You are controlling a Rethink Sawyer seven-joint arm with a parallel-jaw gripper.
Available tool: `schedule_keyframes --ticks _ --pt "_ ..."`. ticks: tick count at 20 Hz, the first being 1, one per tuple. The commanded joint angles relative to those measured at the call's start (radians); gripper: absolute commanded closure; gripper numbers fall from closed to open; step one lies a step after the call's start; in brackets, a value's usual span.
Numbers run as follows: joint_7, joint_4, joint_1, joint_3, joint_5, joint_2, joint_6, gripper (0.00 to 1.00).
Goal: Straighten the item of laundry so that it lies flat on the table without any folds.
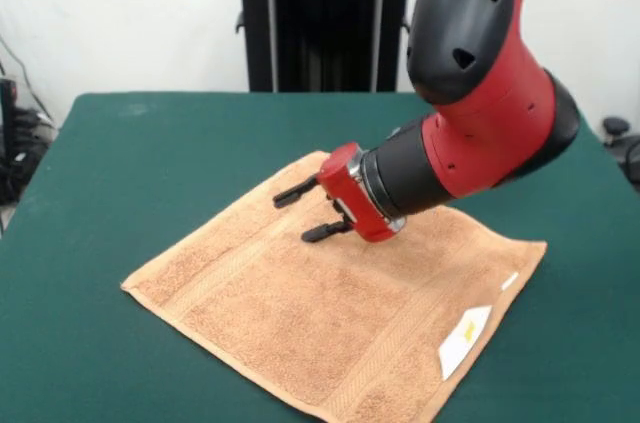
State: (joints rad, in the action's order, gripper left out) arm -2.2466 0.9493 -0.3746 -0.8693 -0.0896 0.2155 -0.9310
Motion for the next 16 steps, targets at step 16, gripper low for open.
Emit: schedule_keyframes --ticks 16 --pt "-0.016 0.357 0.21 0.404 0.159 -0.065 0.378 0.0"
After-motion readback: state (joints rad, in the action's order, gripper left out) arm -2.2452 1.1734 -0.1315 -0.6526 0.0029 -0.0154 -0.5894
